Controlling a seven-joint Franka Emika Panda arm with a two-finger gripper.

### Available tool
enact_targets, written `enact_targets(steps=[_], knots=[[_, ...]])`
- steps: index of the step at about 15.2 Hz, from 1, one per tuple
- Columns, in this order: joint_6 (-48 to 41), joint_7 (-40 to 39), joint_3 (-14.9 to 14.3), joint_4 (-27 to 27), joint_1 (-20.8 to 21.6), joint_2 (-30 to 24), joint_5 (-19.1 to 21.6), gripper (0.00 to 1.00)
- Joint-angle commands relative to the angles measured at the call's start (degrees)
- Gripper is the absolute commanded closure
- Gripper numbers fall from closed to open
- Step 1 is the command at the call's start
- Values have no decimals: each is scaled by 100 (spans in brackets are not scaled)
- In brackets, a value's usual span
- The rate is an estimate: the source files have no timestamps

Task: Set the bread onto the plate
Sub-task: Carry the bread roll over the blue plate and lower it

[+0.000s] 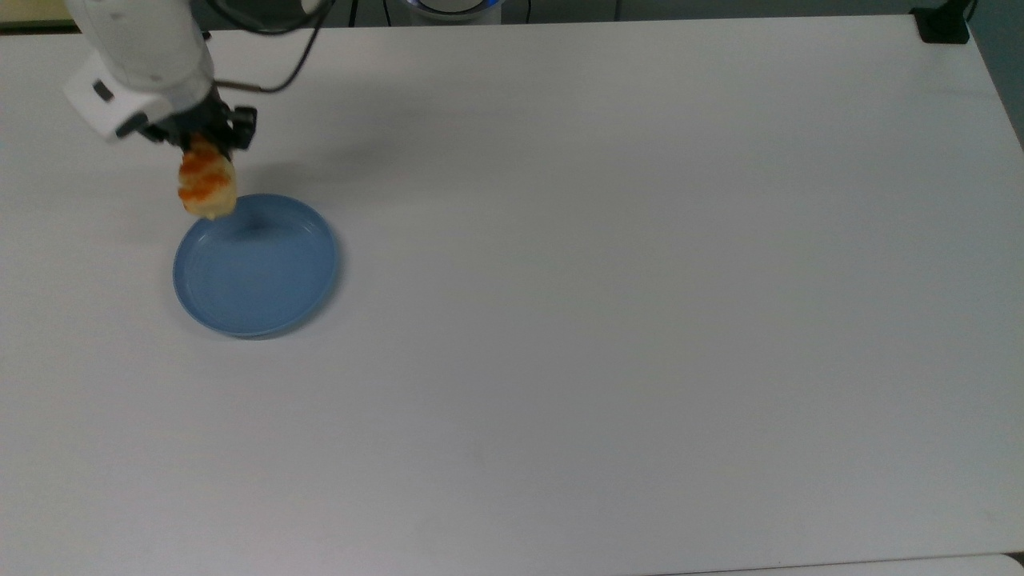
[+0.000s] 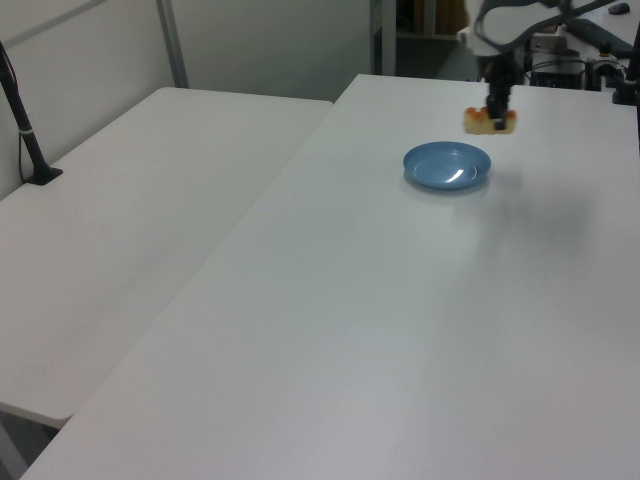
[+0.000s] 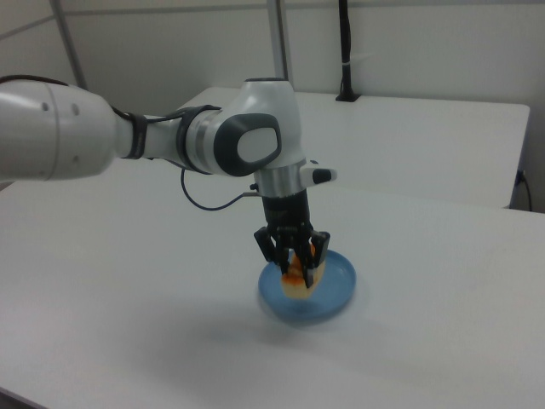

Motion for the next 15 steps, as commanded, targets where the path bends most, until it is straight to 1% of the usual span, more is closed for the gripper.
enact_targets(steps=[1,2,7,8,9,10,12,13,15], knots=[[-194,175,-20,827,270,807,135,56],[-185,175,-20,862,314,878,135,53],[622,262,-12,854,438,1185,187,53],[762,263,-12,854,438,1238,170,44],[781,254,-12,836,438,1247,152,29],[790,245,-12,836,447,1256,144,18],[781,245,-12,819,447,1256,117,9],[781,245,-12,801,455,1256,117,0],[720,254,-12,827,456,1186,126,0]])
